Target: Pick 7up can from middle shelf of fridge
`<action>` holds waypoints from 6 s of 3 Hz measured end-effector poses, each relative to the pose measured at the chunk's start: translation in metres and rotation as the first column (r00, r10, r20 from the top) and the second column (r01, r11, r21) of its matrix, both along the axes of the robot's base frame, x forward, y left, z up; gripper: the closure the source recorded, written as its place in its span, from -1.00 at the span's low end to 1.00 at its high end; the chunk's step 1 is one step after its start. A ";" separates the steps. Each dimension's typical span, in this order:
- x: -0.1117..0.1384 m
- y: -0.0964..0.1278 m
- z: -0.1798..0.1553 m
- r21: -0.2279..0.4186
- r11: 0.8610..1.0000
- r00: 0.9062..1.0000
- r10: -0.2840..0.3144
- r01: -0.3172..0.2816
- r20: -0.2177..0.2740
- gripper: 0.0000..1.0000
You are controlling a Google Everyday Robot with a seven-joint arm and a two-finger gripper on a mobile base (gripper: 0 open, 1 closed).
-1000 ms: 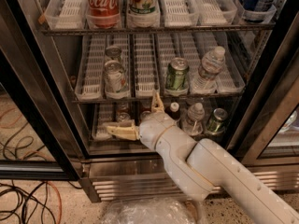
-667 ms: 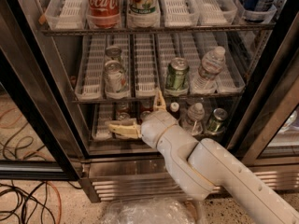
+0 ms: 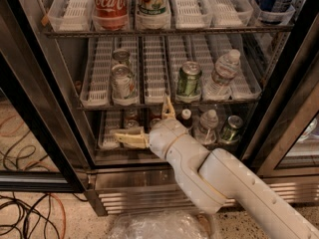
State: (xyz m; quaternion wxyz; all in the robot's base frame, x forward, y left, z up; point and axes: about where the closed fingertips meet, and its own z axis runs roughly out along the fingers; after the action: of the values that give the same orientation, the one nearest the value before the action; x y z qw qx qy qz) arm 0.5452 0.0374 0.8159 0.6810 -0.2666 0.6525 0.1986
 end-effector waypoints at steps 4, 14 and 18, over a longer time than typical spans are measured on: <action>-0.028 0.049 0.024 0.044 0.997 0.998 0.060 -0.061 0.032 -1.00; -0.001 0.068 0.023 0.011 1.000 0.999 -0.019 0.018 0.044 -0.90; 0.021 0.045 0.027 0.054 0.990 0.989 -0.131 0.127 0.069 -0.62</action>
Offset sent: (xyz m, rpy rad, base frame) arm -0.0194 0.0435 0.0279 0.0758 -0.0582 0.0425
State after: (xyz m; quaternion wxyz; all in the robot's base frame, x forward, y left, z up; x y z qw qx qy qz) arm 0.5659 0.0821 0.8430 0.7221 -0.2139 0.6380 0.1606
